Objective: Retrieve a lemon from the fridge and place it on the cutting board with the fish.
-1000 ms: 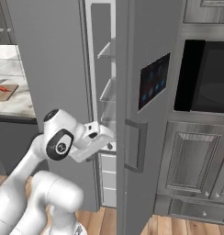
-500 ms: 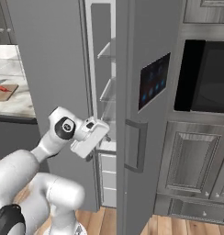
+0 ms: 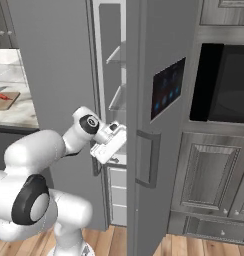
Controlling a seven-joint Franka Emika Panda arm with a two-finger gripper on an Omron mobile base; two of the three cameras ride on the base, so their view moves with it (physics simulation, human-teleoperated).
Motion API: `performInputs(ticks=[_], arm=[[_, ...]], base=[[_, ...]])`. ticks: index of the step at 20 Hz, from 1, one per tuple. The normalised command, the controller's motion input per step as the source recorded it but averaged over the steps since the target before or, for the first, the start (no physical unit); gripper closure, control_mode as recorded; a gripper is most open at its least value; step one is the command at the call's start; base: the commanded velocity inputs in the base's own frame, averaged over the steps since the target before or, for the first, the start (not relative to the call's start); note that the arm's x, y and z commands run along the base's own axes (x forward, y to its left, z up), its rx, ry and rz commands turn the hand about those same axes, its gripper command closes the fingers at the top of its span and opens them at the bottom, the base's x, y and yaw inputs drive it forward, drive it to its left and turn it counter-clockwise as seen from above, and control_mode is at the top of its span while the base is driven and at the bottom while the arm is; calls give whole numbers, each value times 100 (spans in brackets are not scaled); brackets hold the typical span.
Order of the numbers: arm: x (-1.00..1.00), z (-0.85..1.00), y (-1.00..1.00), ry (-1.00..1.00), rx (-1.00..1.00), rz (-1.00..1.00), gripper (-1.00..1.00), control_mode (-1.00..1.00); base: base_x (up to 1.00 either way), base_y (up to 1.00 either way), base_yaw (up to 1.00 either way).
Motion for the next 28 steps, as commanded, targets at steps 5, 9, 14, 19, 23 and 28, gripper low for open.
performInputs(ticks=[5, 9, 14, 19, 23, 28], arm=[[1, -7, -74, 9, -2, -3, -100, -100], [-4, 0, -66, 4, -5, -5, -100, -100], [-54, 0, -84, 0, -4, -5, -100, -100], [-46, 0, -92, 1, -2, -4, -100, -100], [-4, 1, -19, 1, -2, 0, -100, -100], [0, 9, 60, 0, -11, 0, -100, -100]], base=[[0, 0, 0], [0, 0, 0], [0, 0, 0], [0, 0, 0], [0, 0, 0], [0, 0, 0]])
